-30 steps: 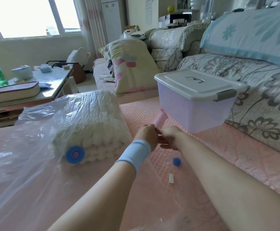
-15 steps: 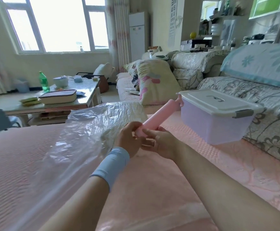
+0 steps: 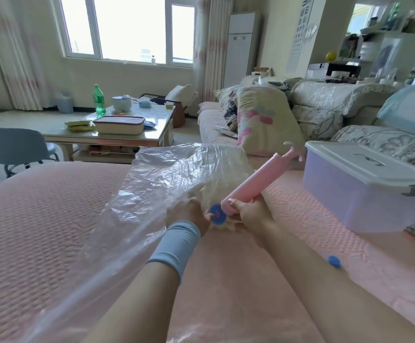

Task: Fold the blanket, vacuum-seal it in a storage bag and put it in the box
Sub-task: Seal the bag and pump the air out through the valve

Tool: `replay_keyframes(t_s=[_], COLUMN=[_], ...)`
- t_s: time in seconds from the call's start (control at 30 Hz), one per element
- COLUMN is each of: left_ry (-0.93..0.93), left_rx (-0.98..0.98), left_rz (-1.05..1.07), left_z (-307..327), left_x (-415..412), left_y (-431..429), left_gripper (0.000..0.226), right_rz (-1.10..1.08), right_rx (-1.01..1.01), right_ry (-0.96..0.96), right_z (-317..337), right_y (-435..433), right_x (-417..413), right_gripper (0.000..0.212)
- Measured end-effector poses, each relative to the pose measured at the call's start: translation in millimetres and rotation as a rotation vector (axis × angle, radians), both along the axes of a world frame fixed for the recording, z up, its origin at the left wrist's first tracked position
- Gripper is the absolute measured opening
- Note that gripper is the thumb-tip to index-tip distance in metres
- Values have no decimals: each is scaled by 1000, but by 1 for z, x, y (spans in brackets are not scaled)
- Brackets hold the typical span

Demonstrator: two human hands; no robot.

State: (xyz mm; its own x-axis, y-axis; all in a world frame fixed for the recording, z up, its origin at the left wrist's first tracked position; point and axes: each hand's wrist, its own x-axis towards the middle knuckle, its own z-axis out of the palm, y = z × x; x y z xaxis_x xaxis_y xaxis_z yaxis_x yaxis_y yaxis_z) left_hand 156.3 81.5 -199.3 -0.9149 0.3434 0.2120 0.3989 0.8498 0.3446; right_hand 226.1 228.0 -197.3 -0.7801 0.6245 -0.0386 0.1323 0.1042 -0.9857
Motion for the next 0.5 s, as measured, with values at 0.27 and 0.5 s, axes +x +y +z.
replay_keyframes(t_s=[0.27,0.5], left_ry=[-195,-408], left_rx=[134,534], left_rz=[2,-33], left_z=[7,16], left_x=[-2,-9], left_y=[16,12], left_gripper=[13,18], right_rz=[36,117], right_rx=[-45,43], right_ry=[50,177], right_z=[-11,-1], right_y=[-1,10], right_x=[-2,8], right_gripper=[30,14])
